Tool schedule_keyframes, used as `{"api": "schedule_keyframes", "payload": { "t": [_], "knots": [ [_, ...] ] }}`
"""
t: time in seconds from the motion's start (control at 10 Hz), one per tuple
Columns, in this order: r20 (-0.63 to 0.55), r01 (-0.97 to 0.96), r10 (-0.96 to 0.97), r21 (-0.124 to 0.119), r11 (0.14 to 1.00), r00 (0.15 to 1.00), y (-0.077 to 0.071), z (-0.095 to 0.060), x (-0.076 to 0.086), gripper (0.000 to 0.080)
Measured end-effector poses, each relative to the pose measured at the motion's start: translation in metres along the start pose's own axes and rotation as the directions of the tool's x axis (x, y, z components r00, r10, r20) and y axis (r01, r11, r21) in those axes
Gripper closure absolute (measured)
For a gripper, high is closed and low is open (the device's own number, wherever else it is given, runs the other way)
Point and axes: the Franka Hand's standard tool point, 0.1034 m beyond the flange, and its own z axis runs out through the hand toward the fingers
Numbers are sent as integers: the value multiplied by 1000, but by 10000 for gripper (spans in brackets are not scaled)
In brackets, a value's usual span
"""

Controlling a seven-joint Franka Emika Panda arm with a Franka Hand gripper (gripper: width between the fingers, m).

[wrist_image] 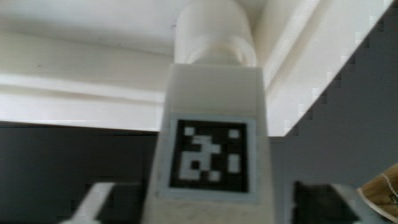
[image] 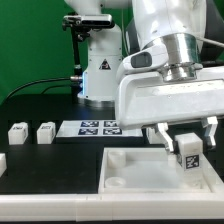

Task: Assemble one leg

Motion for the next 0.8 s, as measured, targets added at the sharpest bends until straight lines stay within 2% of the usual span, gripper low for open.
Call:
{"api": "schedule_keyframes", "payload": {
  "t": [0.1, 0.2, 0.3, 0.8],
  "knots": [
    [0, 0, 0, 0, 1000, 1000, 0, 0, 0, 258],
    [0, 0, 0, 0, 1000, 1000, 0, 0, 0, 258],
    [0, 0, 0, 0, 1000, 1000, 0, 0, 0, 171],
    [0, 0, 0, 0, 1000, 1000, 0, 0, 0, 150]
  ]
}}
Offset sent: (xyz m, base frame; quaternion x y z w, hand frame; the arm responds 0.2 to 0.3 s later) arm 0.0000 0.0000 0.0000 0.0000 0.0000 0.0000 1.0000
